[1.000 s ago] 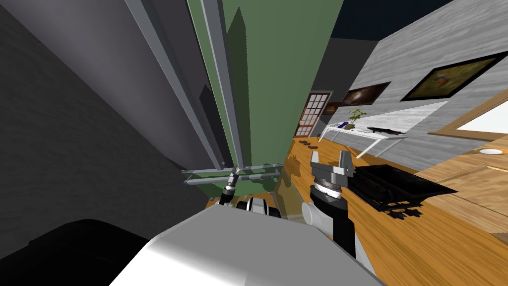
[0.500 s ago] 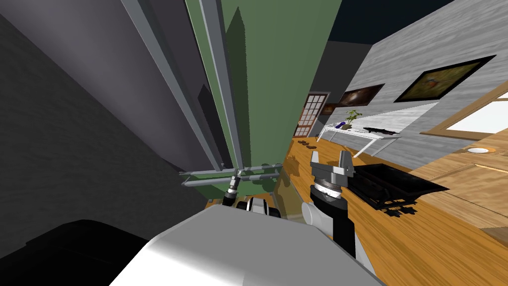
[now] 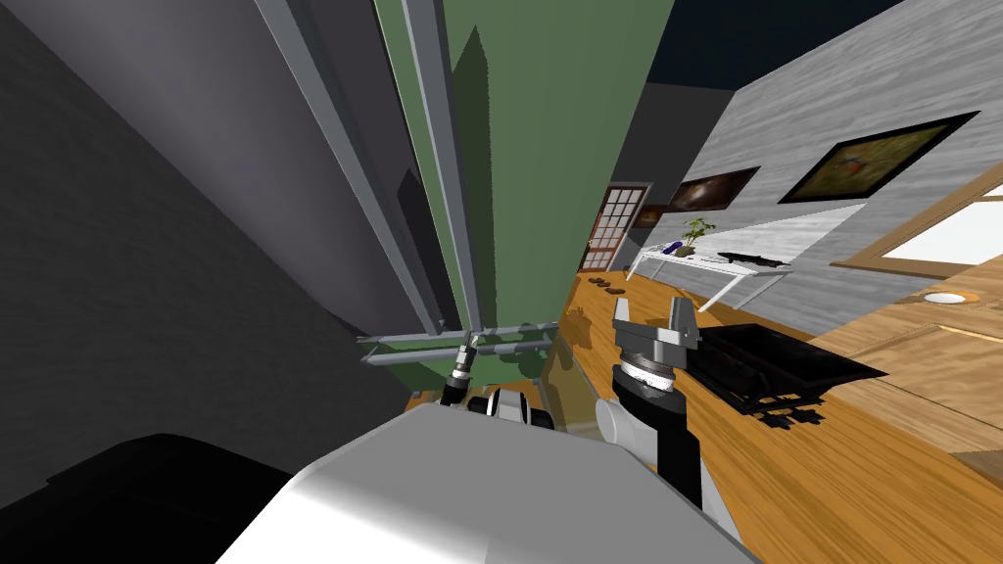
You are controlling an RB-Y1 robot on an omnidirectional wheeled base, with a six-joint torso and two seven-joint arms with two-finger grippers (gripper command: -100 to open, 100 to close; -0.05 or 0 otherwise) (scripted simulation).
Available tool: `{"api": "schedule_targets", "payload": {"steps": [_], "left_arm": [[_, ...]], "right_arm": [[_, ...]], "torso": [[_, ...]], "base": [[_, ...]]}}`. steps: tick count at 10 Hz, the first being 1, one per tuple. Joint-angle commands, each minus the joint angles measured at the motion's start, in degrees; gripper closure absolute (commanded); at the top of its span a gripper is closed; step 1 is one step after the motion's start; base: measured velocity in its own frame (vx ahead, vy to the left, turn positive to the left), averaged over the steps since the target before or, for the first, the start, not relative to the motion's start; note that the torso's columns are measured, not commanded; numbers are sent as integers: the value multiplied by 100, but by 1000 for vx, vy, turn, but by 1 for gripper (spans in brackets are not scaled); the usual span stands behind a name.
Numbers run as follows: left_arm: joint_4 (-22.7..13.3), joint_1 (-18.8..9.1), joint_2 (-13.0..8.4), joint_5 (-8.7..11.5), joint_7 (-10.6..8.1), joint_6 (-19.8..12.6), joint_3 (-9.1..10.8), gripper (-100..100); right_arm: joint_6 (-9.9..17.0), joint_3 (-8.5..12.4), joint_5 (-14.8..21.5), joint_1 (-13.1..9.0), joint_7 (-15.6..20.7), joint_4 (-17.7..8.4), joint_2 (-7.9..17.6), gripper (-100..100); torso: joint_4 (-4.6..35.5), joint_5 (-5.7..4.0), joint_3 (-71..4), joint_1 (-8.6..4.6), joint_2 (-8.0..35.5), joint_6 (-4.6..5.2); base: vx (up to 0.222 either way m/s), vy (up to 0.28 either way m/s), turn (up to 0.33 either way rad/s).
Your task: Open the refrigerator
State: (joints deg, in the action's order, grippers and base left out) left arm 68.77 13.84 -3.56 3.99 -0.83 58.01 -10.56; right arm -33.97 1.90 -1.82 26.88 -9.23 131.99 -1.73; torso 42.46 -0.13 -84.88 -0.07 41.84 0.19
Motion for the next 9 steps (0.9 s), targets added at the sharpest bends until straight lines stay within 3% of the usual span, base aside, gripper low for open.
{"api": "schedule_targets", "payload": {"steps": [1,3,4,8,9], "left_arm": [[108,-179,18,18,1,-196,43,-100],[78,-96,16,6,8,-223,23,-100],[27,-97,7,11,-4,-36,22,100],[-60,60,-12,2,-15,266,-7,100],[-42,44,-174,29,-75,225,-59,-100]], "right_arm": [[0,0,0,0,0,0,0,0],[0,0,0,0,0,0,0,0],[0,0,0,0,0,0,0,0],[0,0,0,1,0,0,0,0],[0,0,0,1,0,1,0,0]], "torso": [[4,-3,-7,1,-10,3],[6,-6,-23,-6,-35,12],[-13,2,-12,-6,-21,3],[-52,23,-11,2,-32,2],[-31,16,11,5,11,-12]], "base": [[-10,8,2],[-13,-2,16],[18,3,-18],[12,0,-17],[-1,25,-39]]}}
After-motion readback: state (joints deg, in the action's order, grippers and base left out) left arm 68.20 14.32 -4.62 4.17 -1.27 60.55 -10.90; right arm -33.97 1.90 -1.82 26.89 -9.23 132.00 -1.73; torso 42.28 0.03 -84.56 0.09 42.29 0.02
